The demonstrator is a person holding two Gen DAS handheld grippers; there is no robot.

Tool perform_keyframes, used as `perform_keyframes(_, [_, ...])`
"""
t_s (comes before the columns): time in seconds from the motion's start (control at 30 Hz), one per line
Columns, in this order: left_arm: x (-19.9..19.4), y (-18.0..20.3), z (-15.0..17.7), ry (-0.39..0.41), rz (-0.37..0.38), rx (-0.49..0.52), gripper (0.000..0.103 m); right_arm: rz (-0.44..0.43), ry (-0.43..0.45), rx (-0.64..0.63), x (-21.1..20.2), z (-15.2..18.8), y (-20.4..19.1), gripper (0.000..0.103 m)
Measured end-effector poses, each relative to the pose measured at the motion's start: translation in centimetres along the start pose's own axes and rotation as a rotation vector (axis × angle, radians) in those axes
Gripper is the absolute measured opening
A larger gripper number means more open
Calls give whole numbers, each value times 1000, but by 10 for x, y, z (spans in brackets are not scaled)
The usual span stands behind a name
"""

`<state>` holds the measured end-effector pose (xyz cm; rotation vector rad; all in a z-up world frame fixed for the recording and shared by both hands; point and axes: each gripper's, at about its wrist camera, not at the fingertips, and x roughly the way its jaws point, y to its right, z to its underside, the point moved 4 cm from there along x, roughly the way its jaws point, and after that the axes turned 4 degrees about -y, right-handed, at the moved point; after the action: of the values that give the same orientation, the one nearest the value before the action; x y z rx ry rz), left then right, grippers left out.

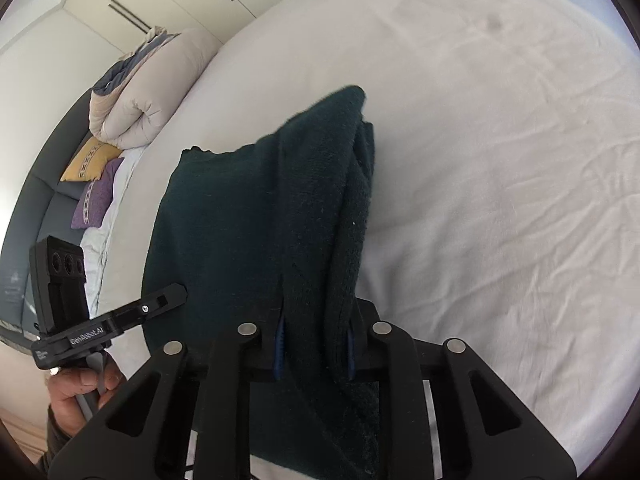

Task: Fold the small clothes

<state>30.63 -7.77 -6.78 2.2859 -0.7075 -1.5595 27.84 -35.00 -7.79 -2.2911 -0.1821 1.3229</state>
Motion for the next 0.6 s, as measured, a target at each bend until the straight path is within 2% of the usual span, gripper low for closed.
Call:
perform_keyframes(0.1, [-43, 2, 18, 39, -20, 36, 35, -4, 14, -72, -26, 24, -38, 18])
perform_keyframes(0.17, [-68, -3, 35, 53, -33, 49, 35, -28, 20, -134, -39, 42, -63, 18])
perform_keyframes(0.3, [-109, -23, 68, 68, -90, 60, 35, -93, 11, -177, -50, 84, -113, 18])
perform_keyframes(0.43, [-137, -57, 102, 69, -121, 21, 35, -146, -23, -201, -45, 136, -147, 18])
perform_keyframes(0.57, [-152, -93, 130, 55, -145, -19, 35, -205, -53, -161, -31, 177, -168, 18])
perform_keyframes(0.6, [-153, -98, 135, 53, -149, -27, 35, -250, -81, -204, -28, 187, -175, 18])
